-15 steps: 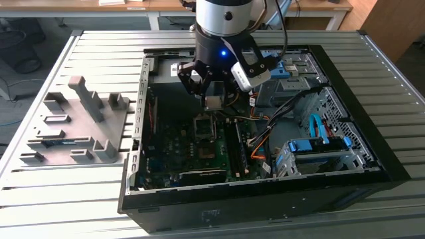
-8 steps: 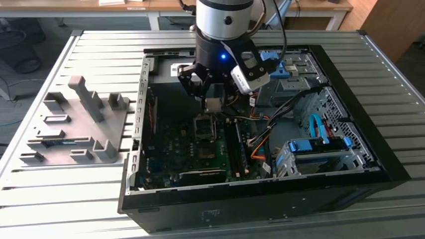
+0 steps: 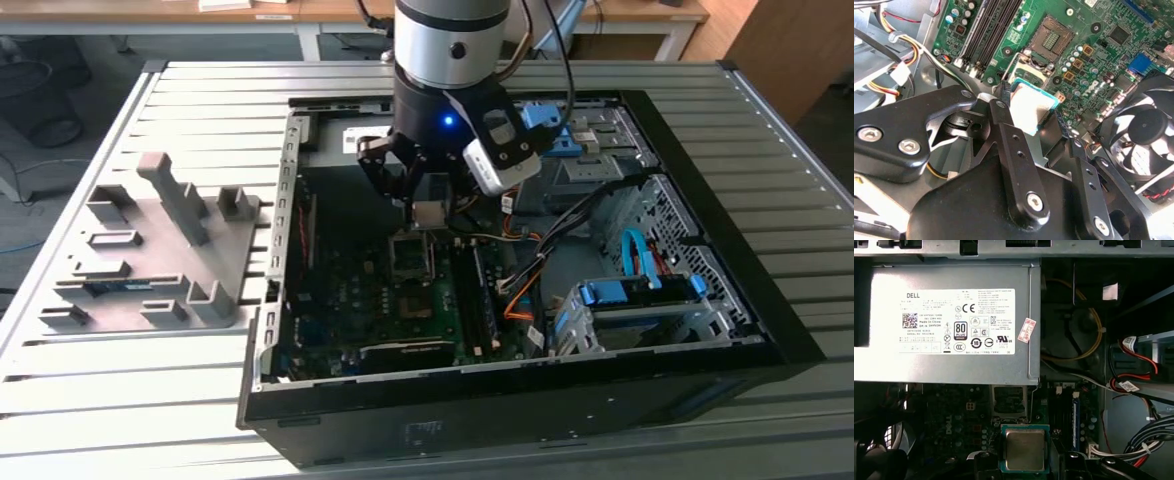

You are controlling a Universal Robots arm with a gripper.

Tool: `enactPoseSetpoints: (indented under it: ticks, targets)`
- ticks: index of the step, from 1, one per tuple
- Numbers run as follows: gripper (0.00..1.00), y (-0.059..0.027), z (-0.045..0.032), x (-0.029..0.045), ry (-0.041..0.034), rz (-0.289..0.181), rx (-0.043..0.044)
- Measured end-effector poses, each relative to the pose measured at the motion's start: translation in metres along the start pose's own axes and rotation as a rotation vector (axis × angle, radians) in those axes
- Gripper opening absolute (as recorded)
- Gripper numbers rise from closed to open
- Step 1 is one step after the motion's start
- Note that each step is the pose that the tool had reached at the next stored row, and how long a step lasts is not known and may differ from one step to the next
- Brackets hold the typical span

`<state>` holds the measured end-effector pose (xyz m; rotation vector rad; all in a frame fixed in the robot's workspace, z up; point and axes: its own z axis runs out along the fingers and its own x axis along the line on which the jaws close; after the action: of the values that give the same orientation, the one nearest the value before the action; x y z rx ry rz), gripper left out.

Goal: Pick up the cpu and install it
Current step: 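Pick up the cpu and move it towards the insertion slot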

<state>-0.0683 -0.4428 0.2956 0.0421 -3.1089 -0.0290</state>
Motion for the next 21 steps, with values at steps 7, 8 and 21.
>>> enactPoseSetpoints:
  ticks: [7, 8, 21]
  targets:
    - [0.47, -0.0012, 0.0046, -0.0001, 0.0, 0.0, 0.0001]
    - [0.47, -0.0014, 0.0052, -0.0002, 0.0, 0.0, 0.0]
    - [0.47, -0.0034, 0.013, -0.0003, 0.0, 0.0, 0.0001]
